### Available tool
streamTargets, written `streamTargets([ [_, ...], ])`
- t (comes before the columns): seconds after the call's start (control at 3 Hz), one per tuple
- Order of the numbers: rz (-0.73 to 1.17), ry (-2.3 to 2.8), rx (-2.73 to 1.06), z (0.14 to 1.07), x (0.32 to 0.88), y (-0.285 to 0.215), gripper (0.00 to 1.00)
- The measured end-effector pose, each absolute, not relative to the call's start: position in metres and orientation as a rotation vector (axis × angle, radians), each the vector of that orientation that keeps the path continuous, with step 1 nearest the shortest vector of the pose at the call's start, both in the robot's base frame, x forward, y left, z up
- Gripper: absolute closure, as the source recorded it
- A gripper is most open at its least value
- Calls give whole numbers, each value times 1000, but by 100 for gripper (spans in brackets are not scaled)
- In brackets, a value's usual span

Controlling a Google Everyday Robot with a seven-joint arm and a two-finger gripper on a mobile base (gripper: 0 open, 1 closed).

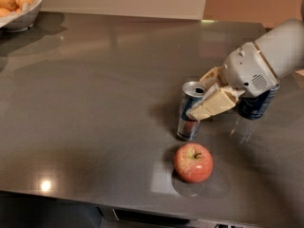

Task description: Move redbull can near apple

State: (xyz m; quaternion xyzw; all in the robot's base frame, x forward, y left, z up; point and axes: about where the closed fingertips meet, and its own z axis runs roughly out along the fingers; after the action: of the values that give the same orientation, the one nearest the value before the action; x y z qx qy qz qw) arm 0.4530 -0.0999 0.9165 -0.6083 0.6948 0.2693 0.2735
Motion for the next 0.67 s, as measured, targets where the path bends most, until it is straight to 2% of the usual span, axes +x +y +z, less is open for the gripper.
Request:
streamTargets([
  [0.33, 714, 1876, -1633, 914, 444, -102, 82],
  [0.67, 713, 1866, -1640, 912, 438, -103, 58],
])
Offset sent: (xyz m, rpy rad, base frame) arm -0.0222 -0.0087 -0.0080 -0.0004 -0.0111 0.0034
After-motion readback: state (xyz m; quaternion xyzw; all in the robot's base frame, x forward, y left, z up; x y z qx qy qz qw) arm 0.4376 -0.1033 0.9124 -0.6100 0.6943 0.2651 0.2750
